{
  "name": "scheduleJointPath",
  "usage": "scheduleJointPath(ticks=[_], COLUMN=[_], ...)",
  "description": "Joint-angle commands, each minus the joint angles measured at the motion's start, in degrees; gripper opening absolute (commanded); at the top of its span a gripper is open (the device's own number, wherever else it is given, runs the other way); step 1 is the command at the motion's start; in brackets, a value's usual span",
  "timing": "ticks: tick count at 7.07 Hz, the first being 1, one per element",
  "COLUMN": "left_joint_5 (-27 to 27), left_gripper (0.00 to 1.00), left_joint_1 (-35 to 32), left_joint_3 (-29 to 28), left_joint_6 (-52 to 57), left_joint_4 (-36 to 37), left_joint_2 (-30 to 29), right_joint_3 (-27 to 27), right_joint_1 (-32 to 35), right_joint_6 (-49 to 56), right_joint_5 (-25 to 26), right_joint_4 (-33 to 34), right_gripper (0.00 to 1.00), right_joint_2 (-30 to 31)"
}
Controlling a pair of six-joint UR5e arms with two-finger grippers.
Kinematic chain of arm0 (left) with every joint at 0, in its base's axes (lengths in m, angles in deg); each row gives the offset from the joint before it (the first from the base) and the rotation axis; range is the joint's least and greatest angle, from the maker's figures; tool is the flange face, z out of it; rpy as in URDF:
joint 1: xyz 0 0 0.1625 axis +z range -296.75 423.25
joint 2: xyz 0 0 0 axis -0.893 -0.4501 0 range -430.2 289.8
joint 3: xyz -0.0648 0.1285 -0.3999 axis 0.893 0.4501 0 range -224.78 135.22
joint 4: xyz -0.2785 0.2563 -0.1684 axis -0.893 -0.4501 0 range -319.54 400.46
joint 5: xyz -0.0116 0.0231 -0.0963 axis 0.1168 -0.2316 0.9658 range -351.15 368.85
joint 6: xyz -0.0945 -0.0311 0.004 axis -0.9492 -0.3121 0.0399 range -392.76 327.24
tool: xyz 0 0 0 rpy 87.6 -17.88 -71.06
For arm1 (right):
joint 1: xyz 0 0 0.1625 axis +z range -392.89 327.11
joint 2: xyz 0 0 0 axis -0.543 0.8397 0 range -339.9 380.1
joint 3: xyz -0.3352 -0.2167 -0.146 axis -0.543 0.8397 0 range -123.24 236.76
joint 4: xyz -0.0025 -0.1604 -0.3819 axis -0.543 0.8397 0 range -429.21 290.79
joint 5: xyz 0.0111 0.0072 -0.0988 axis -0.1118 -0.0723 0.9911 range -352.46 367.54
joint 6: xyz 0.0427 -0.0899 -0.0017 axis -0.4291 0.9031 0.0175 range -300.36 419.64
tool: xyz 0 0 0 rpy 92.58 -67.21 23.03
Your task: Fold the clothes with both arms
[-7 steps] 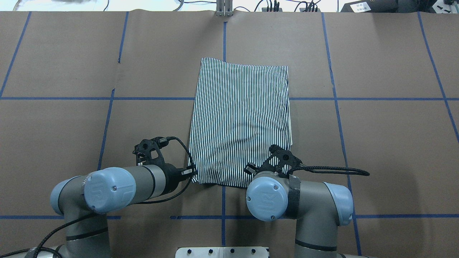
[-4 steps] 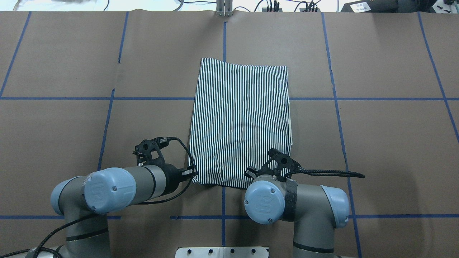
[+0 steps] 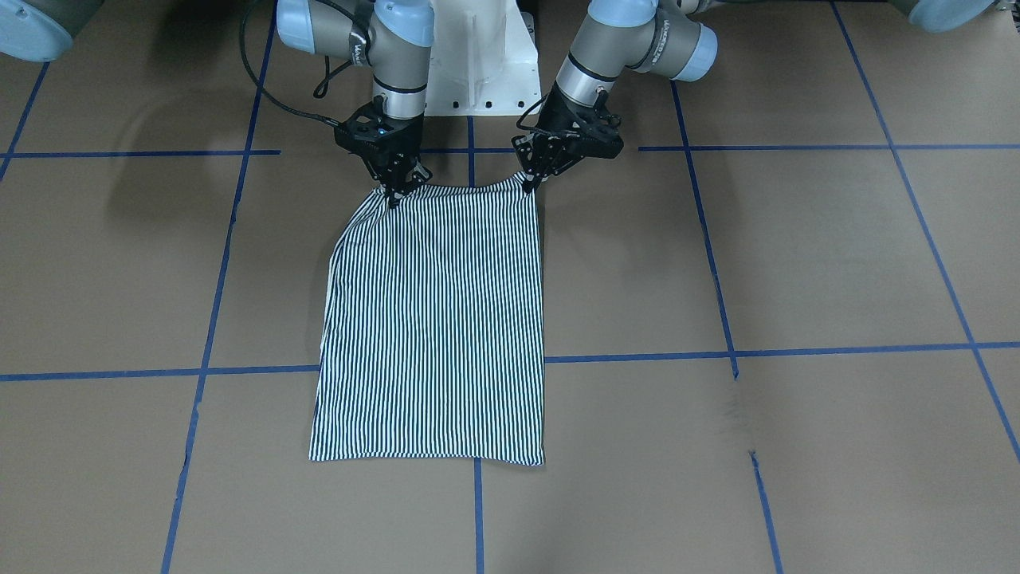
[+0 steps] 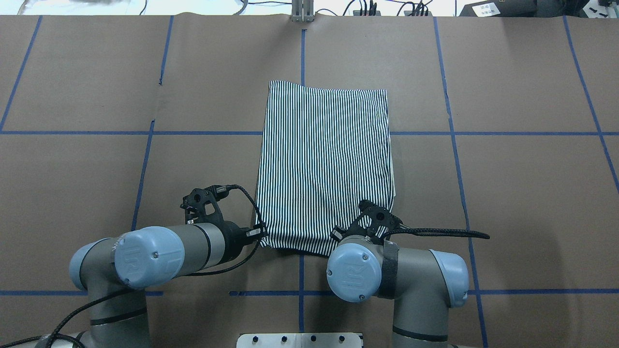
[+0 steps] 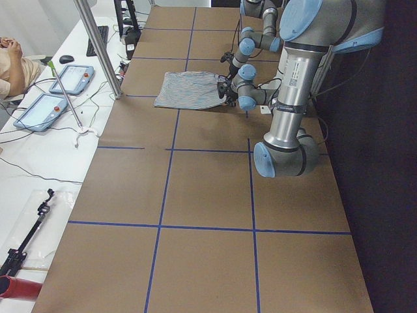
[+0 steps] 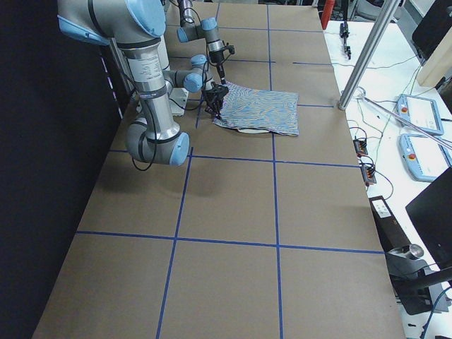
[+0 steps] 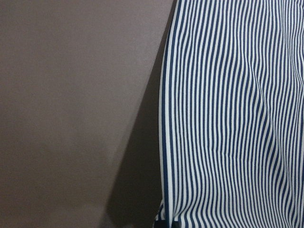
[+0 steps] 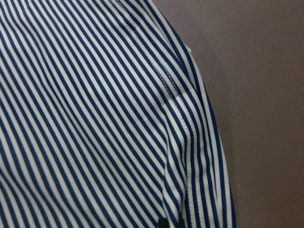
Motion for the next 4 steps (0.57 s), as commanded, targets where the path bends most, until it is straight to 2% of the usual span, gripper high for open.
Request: scheduleJointPath(ticks=[1, 3, 4], left_joint_5=[-0.3, 0.4, 0.4], left_gripper=[0.0, 0.0, 0.0], left_joint_1=[-0.1, -0.6, -0.6], left_joint_3=[0.4, 9.8, 15.4], left_joint_6=[0.1, 0.4, 0.4], left_joint_4=[0.1, 1.9, 7.0], left_joint_2=[-0.5, 4.2, 5.8], right_joint_3=[-1.4, -11.3, -17.0], right_joint_1=[0.1, 0.6, 0.4], right_joint_6=[0.1, 3.1, 4.0], right_joint_5=[0.3, -0.1, -0.7], right_joint_4=[-0.2, 0.7, 4.9], right_gripper=[0.0, 0.0, 0.0], right_joint_2=[-0.2, 0.6, 0.5])
